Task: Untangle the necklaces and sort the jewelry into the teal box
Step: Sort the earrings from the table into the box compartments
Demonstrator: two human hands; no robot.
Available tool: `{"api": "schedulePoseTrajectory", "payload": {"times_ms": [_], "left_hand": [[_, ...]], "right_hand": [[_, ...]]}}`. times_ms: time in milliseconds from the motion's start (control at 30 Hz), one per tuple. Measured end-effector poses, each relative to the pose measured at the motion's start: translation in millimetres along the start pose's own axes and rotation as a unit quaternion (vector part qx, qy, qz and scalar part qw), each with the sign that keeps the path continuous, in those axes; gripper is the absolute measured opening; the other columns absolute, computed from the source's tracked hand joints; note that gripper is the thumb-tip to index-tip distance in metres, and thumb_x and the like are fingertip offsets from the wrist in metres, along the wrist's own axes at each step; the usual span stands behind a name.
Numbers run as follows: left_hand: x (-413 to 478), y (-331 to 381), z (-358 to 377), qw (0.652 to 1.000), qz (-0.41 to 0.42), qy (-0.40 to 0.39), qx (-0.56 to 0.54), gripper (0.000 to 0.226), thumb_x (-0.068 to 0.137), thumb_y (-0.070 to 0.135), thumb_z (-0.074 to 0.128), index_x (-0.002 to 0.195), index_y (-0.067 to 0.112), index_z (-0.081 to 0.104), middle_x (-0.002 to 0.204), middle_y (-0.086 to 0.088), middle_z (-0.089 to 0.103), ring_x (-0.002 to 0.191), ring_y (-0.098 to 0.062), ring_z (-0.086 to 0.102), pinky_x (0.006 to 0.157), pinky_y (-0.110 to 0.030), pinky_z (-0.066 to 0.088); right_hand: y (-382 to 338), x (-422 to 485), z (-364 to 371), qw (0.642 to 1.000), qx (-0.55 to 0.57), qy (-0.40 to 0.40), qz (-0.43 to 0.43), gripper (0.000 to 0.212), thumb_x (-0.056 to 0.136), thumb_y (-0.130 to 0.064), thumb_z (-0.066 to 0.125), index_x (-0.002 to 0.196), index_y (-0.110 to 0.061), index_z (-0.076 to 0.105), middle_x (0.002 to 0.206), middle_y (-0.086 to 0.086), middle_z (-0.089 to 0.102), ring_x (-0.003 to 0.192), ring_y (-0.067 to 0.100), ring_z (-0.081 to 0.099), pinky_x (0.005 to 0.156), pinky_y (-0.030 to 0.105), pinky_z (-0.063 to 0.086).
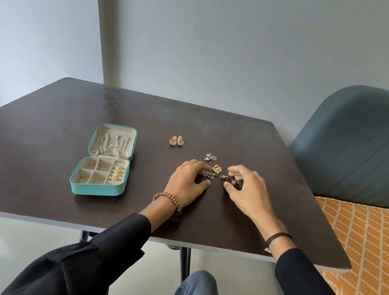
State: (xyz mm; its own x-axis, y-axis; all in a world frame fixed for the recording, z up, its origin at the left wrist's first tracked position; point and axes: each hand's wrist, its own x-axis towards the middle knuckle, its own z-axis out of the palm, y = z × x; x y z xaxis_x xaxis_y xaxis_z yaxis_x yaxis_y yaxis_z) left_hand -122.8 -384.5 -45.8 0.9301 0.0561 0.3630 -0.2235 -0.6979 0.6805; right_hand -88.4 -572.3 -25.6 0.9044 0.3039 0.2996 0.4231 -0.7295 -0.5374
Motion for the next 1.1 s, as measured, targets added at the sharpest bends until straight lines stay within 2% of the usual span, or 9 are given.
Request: {"api": "schedulePoseTrajectory", "payload": {"times_ms": [100, 200, 333, 500, 567, 633, 867, 1000, 1100], "left_hand": [[-1.5, 5.2, 0.4, 0.999, 0.028, 0.015, 0.037, 0.025, 0.087, 0.020, 0.067, 0.112, 0.025, 0.067, 0.116, 0.008, 0.062, 0.110, -0.012, 0.053, 0.090, -0.031, 0.049], [-0.8, 14.4, 4.4, 0.994, 0.072, 0.031, 0.072, 0.022, 0.089, 0.017, 0.064, 0.110, 0.024, 0.068, 0.116, 0.009, 0.063, 0.109, -0.013, 0.050, 0.084, -0.029, 0.046], [8.6, 27.7, 19.5, 0.986, 0.114, 0.009, 0.125, 0.028, 0.092, 0.019, 0.058, 0.118, 0.024, 0.068, 0.122, 0.008, 0.064, 0.117, -0.016, 0.048, 0.093, -0.033, 0.045], [16.3, 34.1, 38.6, 0.973, 0.116, 0.001, 0.200, 0.036, 0.098, 0.025, 0.046, 0.131, 0.020, 0.060, 0.129, 0.004, 0.060, 0.125, -0.019, 0.045, 0.098, -0.030, 0.033], [17.1, 31.0, 41.5, 0.971, 0.106, 0.016, 0.213, 0.033, 0.098, 0.025, 0.045, 0.125, 0.017, 0.062, 0.124, 0.001, 0.062, 0.123, -0.021, 0.046, 0.096, -0.031, 0.033], [17.1, 28.6, 42.3, 0.969, 0.106, 0.031, 0.223, 0.028, 0.097, 0.024, 0.046, 0.116, 0.015, 0.066, 0.116, -0.001, 0.064, 0.120, -0.023, 0.048, 0.093, -0.032, 0.035], [18.1, 23.3, 47.6, 0.953, 0.149, 0.058, 0.260, 0.015, 0.092, 0.023, 0.059, 0.096, 0.017, 0.072, 0.096, -0.002, 0.063, 0.102, -0.026, 0.057, 0.079, -0.033, 0.044], [16.4, 25.4, 46.7, 0.942, 0.157, 0.069, 0.287, 0.004, 0.083, 0.021, 0.070, 0.085, 0.017, 0.072, 0.087, -0.002, 0.062, 0.092, -0.026, 0.060, 0.072, -0.032, 0.045], [14.2, 30.5, 44.2, 0.929, 0.158, 0.060, 0.329, 0.013, 0.072, 0.017, 0.076, 0.081, 0.017, 0.067, 0.086, -0.002, 0.061, 0.086, -0.025, 0.060, 0.071, -0.032, 0.046]], "right_hand": [[4.3, -3.3, -0.2, 1.000, -0.007, 0.016, -0.004, 0.036, 0.087, -0.016, 0.073, 0.122, -0.016, 0.066, 0.114, -0.003, 0.070, 0.111, 0.013, 0.057, 0.084, 0.010, 0.032], [9.2, -7.6, 1.4, 0.998, -0.009, 0.055, -0.012, 0.033, 0.085, -0.014, 0.074, 0.117, -0.016, 0.067, 0.112, -0.004, 0.068, 0.104, 0.014, 0.057, 0.082, 0.015, 0.035], [16.8, -13.9, 6.4, 0.996, 0.008, 0.093, -0.010, 0.028, 0.086, -0.013, 0.072, 0.113, -0.018, 0.069, 0.105, -0.004, 0.068, 0.096, 0.013, 0.060, 0.081, 0.025, 0.050], [22.2, -12.6, 10.0, 0.993, 0.012, 0.119, 0.006, 0.015, 0.089, -0.013, 0.073, 0.104, -0.014, 0.072, 0.099, -0.003, 0.066, 0.090, 0.017, 0.065, 0.071, 0.016, 0.049], [22.9, -11.3, 9.6, 0.992, 0.021, 0.125, 0.013, 0.010, 0.090, -0.013, 0.074, 0.099, -0.011, 0.075, 0.097, 0.001, 0.067, 0.084, 0.015, 0.066, 0.066, 0.005, 0.045], [24.0, -11.4, 8.8, 0.991, 0.036, 0.130, 0.014, 0.006, 0.090, -0.011, 0.075, 0.095, -0.009, 0.077, 0.094, 0.003, 0.069, 0.078, 0.014, 0.068, 0.065, 0.003, 0.045], [19.9, -16.0, 4.9, 0.988, 0.067, 0.138, 0.021, 0.005, 0.092, -0.014, 0.071, 0.094, -0.015, 0.076, 0.089, -0.005, 0.073, 0.079, 0.006, 0.067, 0.066, 0.006, 0.047], [18.4, -21.1, 1.6, 0.984, 0.102, 0.141, 0.029, 0.006, 0.092, -0.016, 0.072, 0.096, -0.017, 0.077, 0.087, -0.009, 0.074, 0.081, 0.000, 0.068, 0.071, 0.014, 0.054], [16.7, -22.8, 0.7, 0.984, 0.105, 0.142, 0.015, 0.010, 0.092, -0.015, 0.071, 0.099, -0.017, 0.078, 0.088, -0.008, 0.075, 0.080, 0.000, 0.068, 0.071, 0.011, 0.052]]}}
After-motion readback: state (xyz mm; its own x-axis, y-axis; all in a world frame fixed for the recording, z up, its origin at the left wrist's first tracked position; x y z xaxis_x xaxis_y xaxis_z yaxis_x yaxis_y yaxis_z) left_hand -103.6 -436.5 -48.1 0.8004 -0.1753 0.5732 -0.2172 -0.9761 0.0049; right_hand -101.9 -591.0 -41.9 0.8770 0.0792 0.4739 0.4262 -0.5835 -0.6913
